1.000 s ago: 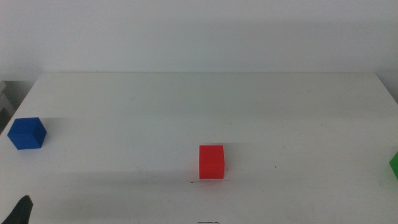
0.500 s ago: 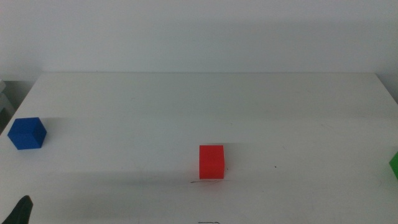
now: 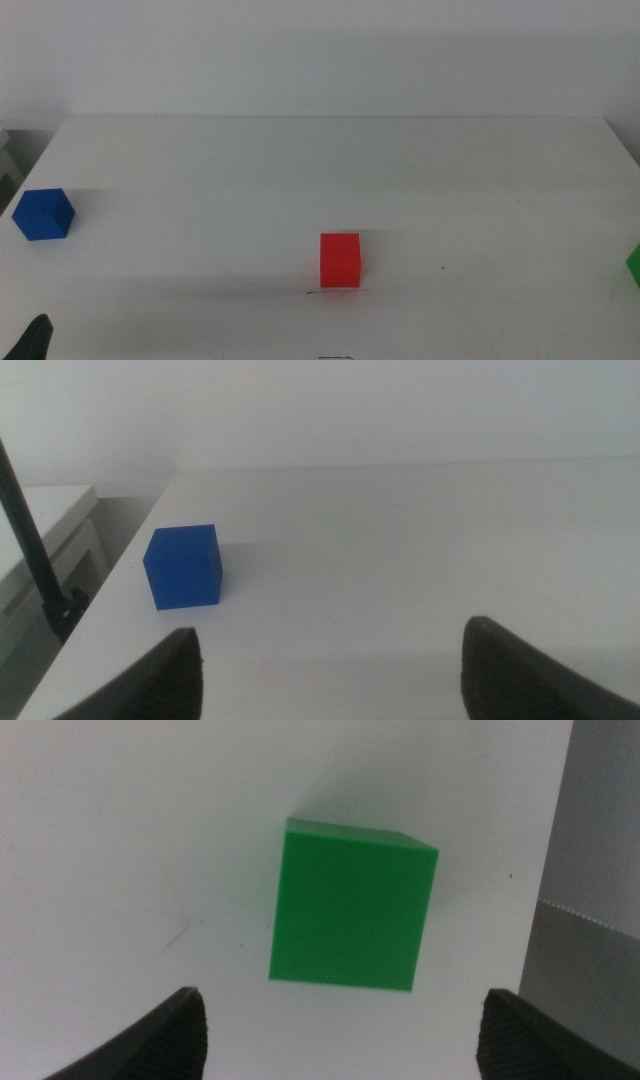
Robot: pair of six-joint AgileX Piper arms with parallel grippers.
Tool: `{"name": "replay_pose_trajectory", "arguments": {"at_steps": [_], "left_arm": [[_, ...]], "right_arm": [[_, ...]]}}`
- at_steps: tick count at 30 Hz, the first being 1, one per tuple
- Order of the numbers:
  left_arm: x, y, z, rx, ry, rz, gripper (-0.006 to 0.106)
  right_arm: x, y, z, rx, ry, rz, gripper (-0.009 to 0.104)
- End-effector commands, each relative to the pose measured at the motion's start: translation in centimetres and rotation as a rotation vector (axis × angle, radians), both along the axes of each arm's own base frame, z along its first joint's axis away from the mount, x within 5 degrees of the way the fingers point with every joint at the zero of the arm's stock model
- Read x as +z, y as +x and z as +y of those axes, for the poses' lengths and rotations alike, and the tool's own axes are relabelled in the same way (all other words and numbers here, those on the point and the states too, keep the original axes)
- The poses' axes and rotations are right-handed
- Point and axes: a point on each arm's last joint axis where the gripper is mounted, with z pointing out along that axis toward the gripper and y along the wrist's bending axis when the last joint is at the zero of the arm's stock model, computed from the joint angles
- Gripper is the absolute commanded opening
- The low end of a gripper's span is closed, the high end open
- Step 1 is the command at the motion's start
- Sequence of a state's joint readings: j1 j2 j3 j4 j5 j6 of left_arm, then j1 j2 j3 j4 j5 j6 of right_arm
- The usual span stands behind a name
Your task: Stack red cubes first, then green, then blue cubes in a specific spot.
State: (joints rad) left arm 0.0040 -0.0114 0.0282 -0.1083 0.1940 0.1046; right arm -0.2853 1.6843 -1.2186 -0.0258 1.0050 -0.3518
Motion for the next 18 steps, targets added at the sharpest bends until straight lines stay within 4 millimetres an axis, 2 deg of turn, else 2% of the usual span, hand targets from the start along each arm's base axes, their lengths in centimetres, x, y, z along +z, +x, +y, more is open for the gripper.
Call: {"name": "replay_pose_trajectory", "arguments": {"at_steps": [1,18], "left_arm": [[0.9,-0.1,0.0,0.002,-0.014,-0.112,0.086],[0.9,-0.1,0.0,0.002,-0.014,-0.112,0.086]], "right_arm": [[1.6,0.2,-0.5,0.010,-0.047,-0.081,0.087],[-1.9,2.1,-1.0,-0.005,-0.023,-0.058,0.087]]}}
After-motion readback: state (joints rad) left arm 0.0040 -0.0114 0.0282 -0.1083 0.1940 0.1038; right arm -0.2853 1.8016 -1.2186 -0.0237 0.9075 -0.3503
